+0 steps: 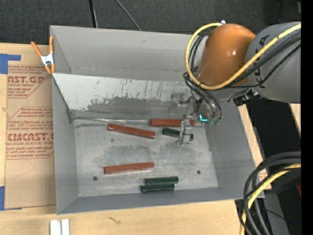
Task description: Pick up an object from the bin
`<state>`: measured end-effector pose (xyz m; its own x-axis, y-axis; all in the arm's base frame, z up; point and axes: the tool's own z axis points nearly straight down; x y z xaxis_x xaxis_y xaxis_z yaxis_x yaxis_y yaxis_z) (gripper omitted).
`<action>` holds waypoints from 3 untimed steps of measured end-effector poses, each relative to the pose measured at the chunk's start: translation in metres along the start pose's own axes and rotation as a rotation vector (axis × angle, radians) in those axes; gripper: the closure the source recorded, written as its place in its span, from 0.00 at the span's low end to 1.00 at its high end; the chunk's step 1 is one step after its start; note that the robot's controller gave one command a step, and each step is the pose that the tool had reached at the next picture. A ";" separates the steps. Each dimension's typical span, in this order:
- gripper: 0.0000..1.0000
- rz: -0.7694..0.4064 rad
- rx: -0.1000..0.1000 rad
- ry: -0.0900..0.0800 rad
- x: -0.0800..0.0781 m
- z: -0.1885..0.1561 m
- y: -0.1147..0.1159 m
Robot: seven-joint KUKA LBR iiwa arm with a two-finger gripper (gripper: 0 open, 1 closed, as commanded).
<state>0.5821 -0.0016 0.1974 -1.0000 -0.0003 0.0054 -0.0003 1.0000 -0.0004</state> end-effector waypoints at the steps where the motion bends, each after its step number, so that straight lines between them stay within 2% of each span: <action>1: 0.00 0.255 -0.002 -0.008 -0.006 0.129 -0.064; 2: 0.00 0.399 -0.002 -0.008 -0.011 0.097 -0.058; 3: 0.00 0.467 -0.002 -0.008 -0.007 0.082 -0.059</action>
Offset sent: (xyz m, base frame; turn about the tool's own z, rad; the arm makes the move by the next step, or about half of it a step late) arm 0.0053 -0.0639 -0.1274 0.2538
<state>0.5887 -0.0605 0.1157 -0.8933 0.4495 -0.0024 0.4495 0.8933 0.0011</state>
